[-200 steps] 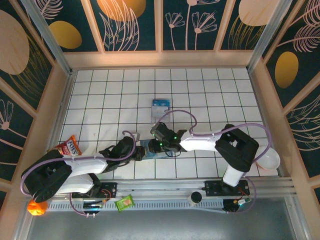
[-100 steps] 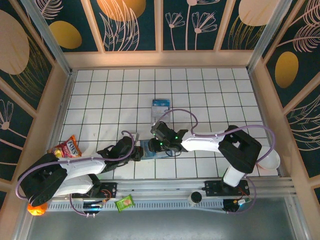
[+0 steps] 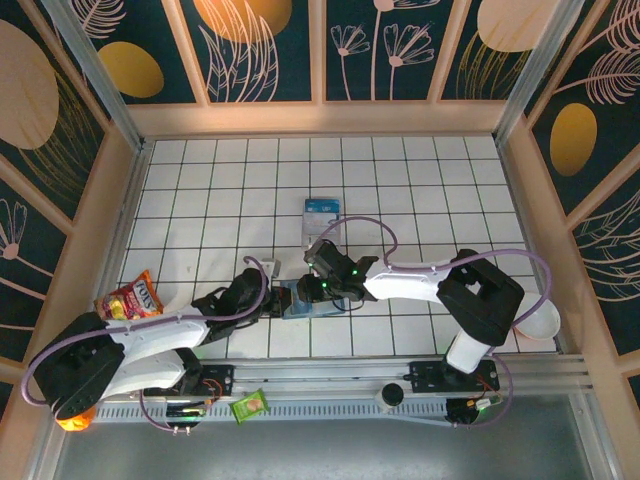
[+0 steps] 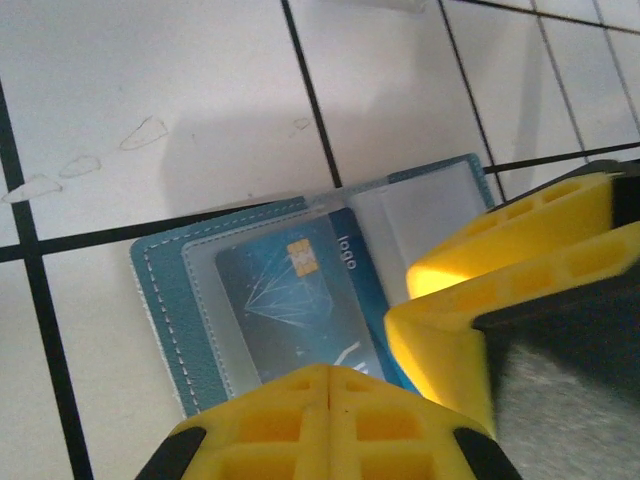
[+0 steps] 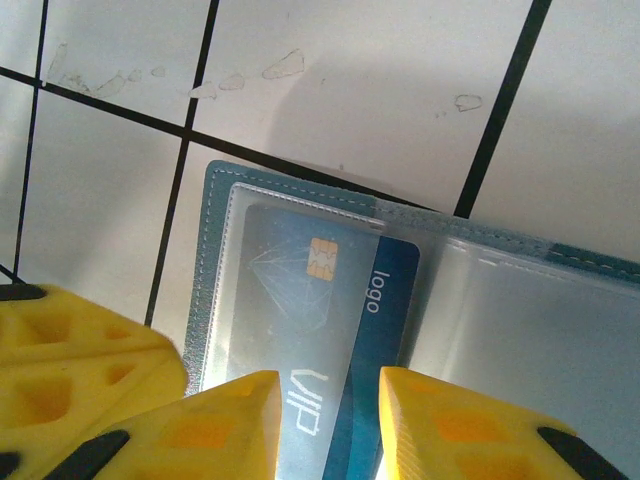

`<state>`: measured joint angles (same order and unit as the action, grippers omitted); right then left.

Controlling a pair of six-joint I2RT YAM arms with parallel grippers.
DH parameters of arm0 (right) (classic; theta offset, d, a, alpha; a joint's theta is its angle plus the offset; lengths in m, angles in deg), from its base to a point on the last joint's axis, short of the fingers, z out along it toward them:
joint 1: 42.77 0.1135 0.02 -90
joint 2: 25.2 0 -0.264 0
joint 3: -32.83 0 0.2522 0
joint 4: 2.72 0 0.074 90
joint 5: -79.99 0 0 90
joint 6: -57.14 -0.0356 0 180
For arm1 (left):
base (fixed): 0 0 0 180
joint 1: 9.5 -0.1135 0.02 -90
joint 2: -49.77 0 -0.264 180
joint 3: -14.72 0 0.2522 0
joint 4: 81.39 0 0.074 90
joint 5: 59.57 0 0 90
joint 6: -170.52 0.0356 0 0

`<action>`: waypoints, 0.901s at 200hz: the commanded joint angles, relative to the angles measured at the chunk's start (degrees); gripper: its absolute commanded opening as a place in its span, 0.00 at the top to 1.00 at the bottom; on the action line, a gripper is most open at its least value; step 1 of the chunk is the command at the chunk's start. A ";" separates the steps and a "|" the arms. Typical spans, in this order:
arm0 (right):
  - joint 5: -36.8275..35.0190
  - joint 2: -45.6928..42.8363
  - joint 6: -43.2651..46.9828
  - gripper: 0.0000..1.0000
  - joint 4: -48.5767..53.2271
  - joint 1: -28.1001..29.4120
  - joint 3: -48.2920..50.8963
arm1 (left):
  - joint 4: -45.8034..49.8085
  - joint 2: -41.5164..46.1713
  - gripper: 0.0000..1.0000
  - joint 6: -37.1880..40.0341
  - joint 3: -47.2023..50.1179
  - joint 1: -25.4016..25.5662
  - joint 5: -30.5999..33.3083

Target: Take the credit cards out of the card holder

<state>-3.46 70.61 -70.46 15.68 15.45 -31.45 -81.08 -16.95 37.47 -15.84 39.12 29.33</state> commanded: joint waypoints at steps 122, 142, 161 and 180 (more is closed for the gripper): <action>3.16 1.62 -0.01 0.68 -3.44 -1.61 3.25 | -2.76 -8.20 1.00 -0.92 2.84 -0.30 2.80; 3.81 2.10 0.16 0.69 -3.57 -1.91 3.16 | -2.97 -9.02 1.00 -0.98 3.00 -0.33 2.55; 4.63 2.13 -0.01 0.70 -4.25 -2.38 3.52 | -3.42 -9.30 1.00 -1.16 3.35 -0.37 2.10; 5.95 1.87 -0.57 0.72 -5.37 -3.14 4.43 | -3.60 -9.70 1.00 -1.18 3.19 -0.31 1.63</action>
<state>0.21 71.62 -70.53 12.47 13.26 -28.65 -87.27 -24.73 36.88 -14.31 39.14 31.36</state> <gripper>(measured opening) 0.290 0.044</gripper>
